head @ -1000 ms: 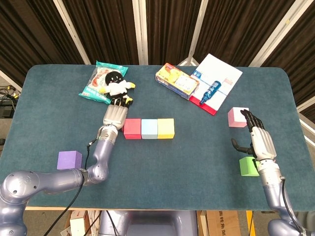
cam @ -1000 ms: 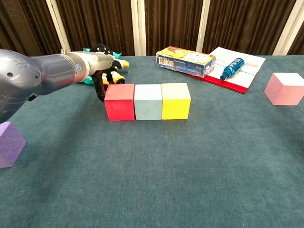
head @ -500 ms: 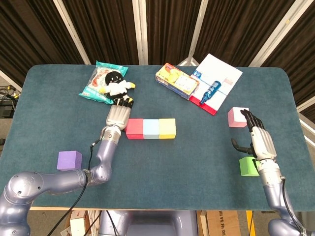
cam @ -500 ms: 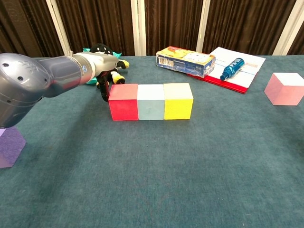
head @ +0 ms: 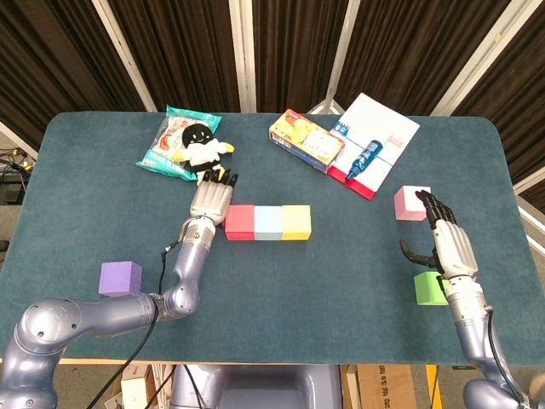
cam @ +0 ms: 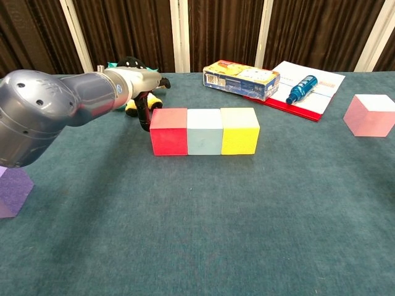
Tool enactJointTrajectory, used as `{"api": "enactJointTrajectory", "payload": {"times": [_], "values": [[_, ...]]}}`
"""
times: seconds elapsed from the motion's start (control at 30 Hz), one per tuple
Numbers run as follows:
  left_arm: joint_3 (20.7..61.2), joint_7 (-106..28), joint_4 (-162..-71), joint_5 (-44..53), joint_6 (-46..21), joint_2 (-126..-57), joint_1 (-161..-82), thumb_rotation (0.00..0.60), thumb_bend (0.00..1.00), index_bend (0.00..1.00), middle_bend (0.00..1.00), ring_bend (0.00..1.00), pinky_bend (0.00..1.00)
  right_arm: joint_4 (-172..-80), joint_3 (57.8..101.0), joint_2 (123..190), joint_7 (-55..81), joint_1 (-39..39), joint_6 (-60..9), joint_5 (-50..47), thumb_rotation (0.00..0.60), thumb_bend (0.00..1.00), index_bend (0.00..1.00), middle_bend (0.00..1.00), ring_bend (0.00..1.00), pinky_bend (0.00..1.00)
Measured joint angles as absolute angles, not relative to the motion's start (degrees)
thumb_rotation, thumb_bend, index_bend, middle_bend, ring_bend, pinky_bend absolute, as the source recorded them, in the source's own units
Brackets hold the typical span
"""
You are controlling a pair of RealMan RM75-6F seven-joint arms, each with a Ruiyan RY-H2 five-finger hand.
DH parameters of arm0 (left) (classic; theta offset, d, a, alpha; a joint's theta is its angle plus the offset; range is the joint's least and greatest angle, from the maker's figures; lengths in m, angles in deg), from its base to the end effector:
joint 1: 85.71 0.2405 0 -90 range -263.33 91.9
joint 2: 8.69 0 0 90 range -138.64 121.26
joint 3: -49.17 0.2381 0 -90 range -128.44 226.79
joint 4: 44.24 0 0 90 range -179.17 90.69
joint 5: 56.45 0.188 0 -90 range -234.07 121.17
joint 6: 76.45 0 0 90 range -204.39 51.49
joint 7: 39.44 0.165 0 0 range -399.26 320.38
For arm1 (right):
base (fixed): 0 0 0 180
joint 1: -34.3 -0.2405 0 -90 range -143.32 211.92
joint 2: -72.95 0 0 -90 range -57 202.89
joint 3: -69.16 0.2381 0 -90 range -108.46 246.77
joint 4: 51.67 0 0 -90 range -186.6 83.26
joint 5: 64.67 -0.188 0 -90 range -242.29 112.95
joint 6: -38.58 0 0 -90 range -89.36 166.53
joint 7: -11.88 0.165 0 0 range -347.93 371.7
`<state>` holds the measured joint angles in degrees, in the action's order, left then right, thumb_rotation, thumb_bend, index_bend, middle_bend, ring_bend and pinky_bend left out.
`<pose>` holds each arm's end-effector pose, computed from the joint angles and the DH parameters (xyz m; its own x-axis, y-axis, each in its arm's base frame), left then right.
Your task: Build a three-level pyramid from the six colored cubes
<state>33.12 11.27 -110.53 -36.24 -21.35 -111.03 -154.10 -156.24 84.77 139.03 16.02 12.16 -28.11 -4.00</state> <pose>-0.0586 0.4256 -0.0417 0.6255 0.2638 0.7342 0.7800 -0.1898 -0.5963 -0.2158 -0.3018 0.1406 -0.0479 -0.1017 0.9937 -0.9980 0.0467 -0.0433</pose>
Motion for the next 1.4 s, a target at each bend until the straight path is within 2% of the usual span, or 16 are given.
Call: {"api": "enactJointTrajectory", "payload": {"times": [0.4,0.7,1.0,1.2,1.4], "values": [[32.7,12.0,-110.0,-36.0,-21.5,-111.5,-154.0,0.6,0.24,0.0,0.0,0.0,0.01,-156.2,84.6,139.1,15.9,12.1,-27.7,-4.1,0.6,0.38,0.0,0.0,0.0,0.0],[33.0,11.9,-114.6,-36.1,-20.6,-108.2,-152.1,0.6,0.24,0.0,0.0,0.0,0.01,-156.6,84.3,139.0,15.7,12.1,-27.6,-3.9,0.6,0.38,0.0,0.0,0.0,0.0],[33.8,9.6,-124.9,-35.2,-17.6,-100.0,-147.6,0.6,0.24,0.0,0.0,0.0,0.01,-156.7,84.0,139.0,14.8,12.2,-28.1,-3.6,0.6,0.38,0.0,0.0,0.0,0.0],[33.6,3.6,-134.9,-31.5,-13.9,-92.6,-142.4,0.6,0.24,0.0,0.0,0.0,0.01,-156.5,83.9,139.2,13.9,12.1,-28.3,-3.9,0.6,0.38,0.0,0.0,0.0,0.0],[34.3,-4.9,-145.2,-23.9,-9.3,-84.0,-134.9,0.6,0.13,0.0,0.0,0.0,0.01,-156.7,83.5,139.4,12.2,12.0,-28.6,-3.6,0.6,0.38,0.0,0.0,0.0,0.0]]}}
